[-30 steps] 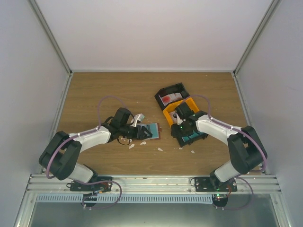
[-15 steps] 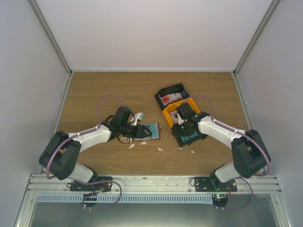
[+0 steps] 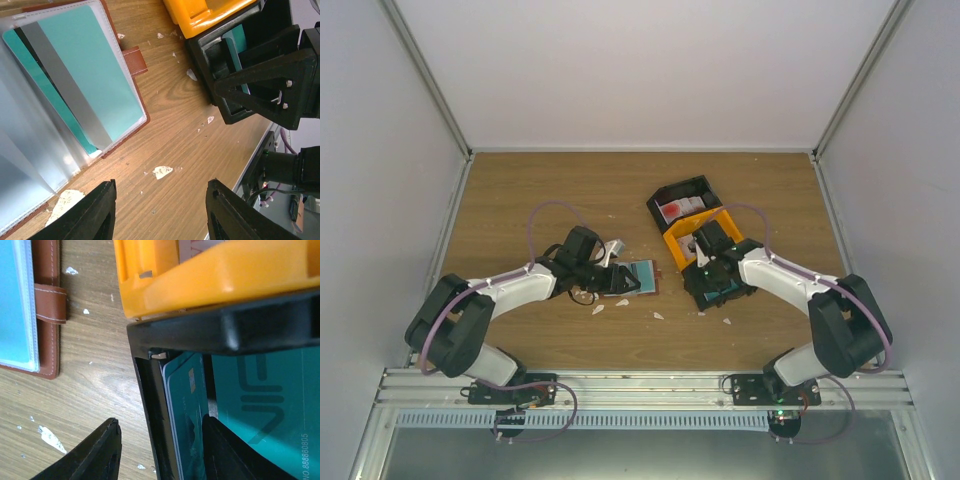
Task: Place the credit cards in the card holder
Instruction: Pick up the credit card from the storage box.
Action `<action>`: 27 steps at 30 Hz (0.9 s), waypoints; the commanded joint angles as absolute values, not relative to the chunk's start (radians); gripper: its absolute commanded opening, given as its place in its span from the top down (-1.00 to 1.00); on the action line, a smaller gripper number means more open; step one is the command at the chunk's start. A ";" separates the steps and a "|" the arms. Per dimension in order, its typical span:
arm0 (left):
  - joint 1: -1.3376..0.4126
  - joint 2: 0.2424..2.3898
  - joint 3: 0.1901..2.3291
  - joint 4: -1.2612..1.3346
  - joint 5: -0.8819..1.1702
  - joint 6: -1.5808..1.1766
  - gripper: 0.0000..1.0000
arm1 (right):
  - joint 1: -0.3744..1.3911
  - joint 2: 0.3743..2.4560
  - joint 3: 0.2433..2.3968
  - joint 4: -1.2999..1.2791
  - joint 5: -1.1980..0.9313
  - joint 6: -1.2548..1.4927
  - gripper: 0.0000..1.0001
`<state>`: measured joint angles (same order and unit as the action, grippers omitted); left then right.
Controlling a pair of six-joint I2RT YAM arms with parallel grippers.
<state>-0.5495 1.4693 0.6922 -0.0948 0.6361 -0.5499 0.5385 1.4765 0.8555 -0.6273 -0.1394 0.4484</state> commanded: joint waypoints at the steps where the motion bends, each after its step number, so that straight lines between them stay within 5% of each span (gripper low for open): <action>1: -0.558 1.481 0.707 -0.078 0.630 -0.551 -0.03 | 0.538 1.487 0.838 -0.617 -0.151 0.427 0.12; 21: -0.563 1.488 0.702 -0.075 0.631 -0.554 -0.02 | 0.538 1.405 0.827 -0.620 -0.186 0.474 0.13; 27: -0.565 1.488 0.702 -0.075 0.630 -0.557 -0.02 | 0.539 1.402 0.824 -0.617 -0.157 0.485 0.45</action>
